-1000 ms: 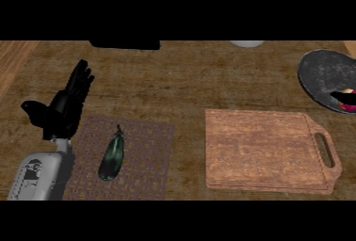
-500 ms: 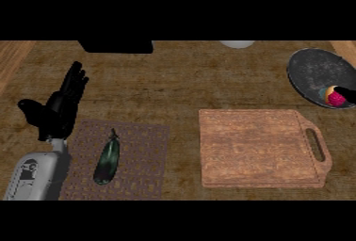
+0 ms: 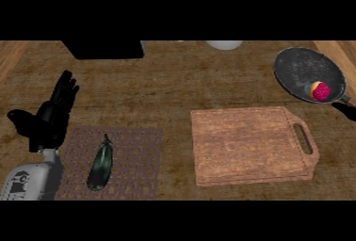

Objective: Pick the cupcake from the cutting board and place it in the pan

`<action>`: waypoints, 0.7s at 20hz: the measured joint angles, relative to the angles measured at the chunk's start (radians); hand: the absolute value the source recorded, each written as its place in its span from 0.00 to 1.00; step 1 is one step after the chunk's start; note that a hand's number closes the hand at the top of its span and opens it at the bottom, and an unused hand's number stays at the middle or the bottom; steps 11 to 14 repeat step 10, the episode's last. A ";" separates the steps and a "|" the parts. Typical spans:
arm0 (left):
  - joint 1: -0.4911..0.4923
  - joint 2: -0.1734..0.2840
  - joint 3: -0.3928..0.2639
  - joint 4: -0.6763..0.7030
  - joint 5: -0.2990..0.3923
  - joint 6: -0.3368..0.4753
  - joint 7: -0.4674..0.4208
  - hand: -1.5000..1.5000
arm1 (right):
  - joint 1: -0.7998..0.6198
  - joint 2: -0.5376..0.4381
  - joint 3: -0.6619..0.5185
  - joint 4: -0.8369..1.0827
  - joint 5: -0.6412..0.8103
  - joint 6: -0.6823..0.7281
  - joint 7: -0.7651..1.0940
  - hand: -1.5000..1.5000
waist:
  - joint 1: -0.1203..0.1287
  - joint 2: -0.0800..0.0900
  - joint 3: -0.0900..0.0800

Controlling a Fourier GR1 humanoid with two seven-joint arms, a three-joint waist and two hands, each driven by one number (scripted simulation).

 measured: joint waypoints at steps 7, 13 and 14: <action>0.023 0.002 0.006 -0.010 -0.002 0.000 -0.003 0.50 | 0.179 0.161 0.064 -0.362 -0.037 0.058 0.111 0.00 | -0.019 -0.006 -0.003; 0.024 -0.001 0.004 -0.012 -0.008 0.004 -0.008 0.50 | 0.278 0.223 0.103 -0.560 -0.033 0.073 0.209 0.00 | -0.014 -0.003 -0.002; 0.024 -0.001 0.004 -0.012 -0.008 0.004 -0.008 0.50 | 0.278 0.223 0.103 -0.560 -0.033 0.073 0.209 0.00 | -0.014 -0.003 -0.002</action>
